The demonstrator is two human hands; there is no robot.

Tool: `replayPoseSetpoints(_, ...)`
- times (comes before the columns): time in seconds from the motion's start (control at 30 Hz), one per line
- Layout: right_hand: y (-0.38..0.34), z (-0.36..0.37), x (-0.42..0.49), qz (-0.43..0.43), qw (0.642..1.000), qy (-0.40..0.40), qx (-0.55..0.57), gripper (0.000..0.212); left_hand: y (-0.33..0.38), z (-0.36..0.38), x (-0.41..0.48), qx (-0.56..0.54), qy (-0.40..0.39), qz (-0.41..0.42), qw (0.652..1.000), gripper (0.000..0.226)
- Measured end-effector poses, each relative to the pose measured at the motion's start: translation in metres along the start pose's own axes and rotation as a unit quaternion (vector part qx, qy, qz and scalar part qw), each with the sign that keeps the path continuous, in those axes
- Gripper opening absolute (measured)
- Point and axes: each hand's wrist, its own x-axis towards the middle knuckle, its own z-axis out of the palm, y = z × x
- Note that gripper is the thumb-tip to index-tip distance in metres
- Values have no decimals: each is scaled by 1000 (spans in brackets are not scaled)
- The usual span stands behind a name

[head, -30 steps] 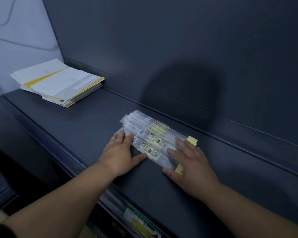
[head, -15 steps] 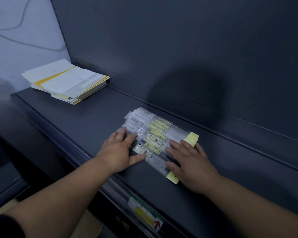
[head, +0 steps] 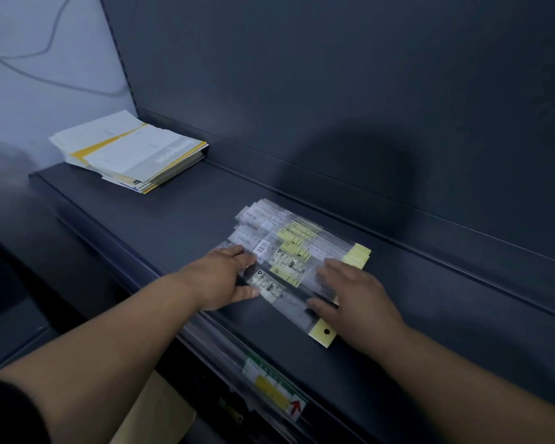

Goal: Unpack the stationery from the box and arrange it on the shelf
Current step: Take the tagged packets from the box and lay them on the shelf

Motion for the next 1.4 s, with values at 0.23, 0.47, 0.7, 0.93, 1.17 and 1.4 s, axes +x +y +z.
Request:
replayPoseSetpoints(0.23,-8,-1,2,-15,999,-36,-11,61,1,7,-8,-25,77,-3,997,80)
replayPoseSetpoints(0.47,-23,-2,6,36,994,-45,88,42,4,2,8,53,79,55,994,87)
replayPoseSetpoints(0.7,-41,-20,29,166,978,-121,35,72,3,1,14,32,43,63,997,81)
replayPoseSetpoints(0.93,-48,-21,35,151,973,-173,4,55,5,0,8,49,91,82,991,86)
replayPoseSetpoints(1.17,-55,-16,29,105,983,-144,-42,44,5,-12,17,71,31,103,992,79)
replayPoseSetpoints(1.4,-46,-21,21,88,980,-168,-65,32,20,-17,11,60,-12,85,995,65)
